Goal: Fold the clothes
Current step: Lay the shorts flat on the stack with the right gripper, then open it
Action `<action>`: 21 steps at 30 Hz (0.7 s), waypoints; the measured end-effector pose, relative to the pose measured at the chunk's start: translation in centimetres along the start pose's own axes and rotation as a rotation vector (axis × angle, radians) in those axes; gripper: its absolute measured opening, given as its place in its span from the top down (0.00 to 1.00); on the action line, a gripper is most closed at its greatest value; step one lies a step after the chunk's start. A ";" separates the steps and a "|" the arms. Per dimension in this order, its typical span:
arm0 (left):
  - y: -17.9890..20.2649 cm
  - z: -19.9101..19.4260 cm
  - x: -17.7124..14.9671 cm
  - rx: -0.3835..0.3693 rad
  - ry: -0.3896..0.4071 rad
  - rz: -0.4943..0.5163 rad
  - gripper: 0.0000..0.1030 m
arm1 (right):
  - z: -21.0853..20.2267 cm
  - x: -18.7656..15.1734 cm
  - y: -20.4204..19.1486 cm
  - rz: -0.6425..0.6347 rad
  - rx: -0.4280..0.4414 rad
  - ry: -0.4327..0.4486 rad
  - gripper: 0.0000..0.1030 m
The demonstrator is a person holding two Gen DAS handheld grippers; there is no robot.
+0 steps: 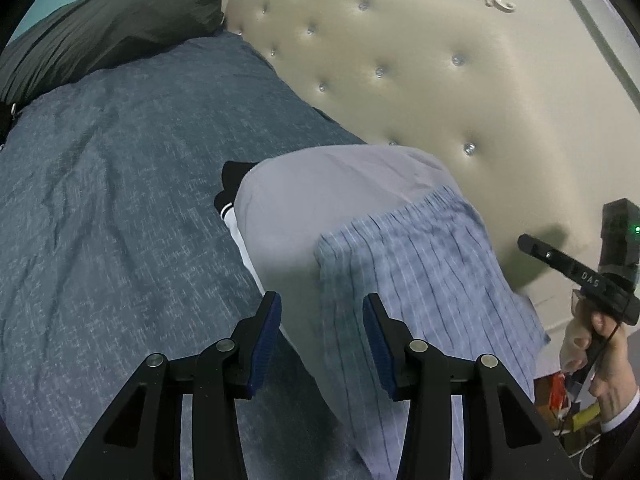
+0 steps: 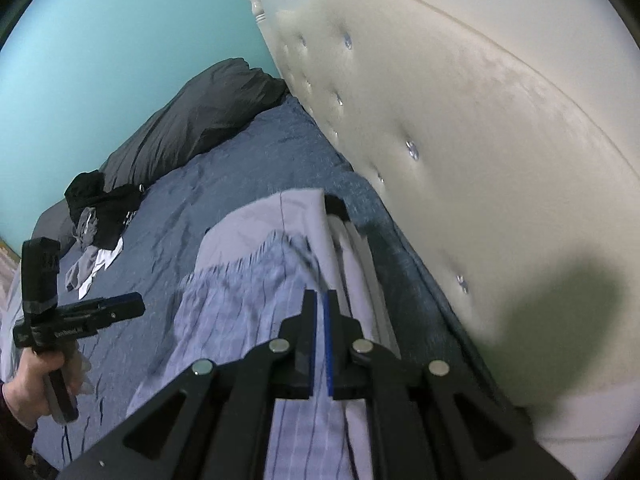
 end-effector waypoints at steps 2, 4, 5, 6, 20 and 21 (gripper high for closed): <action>0.1 -0.3 -0.8 -0.008 -0.006 -0.003 0.55 | -0.2 -1.1 -0.1 0.001 0.007 -0.004 0.97; 0.1 -0.4 -1.5 -0.005 -0.013 -0.002 0.55 | -0.2 -2.1 -0.1 0.005 0.015 -0.005 0.97; 0.2 -0.6 -1.9 -0.005 -0.014 -0.002 0.55 | -0.3 -2.6 -0.2 0.009 0.015 -0.007 0.97; 0.1 -0.7 -2.2 -0.004 -0.017 -0.001 0.55 | -0.3 -3.0 -0.2 0.011 0.014 -0.010 0.97; 1.3 -2.3 -5.5 -0.018 -0.025 0.001 0.55 | -1.4 -6.0 -1.3 0.033 0.001 -0.002 0.97; 1.4 -2.4 -5.8 -0.017 -0.026 0.004 0.55 | -1.4 -6.1 -1.4 0.037 0.000 0.001 0.97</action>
Point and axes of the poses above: each gripper's, at about its wrist camera, not at the fingertips, and z roughly the way its jaws point, y to its right, x to its top, the point moved 4 cm from there along z, roughly the way its jaws point, and after that the axes turned 7 degrees about -y, right-handed, at the moved point
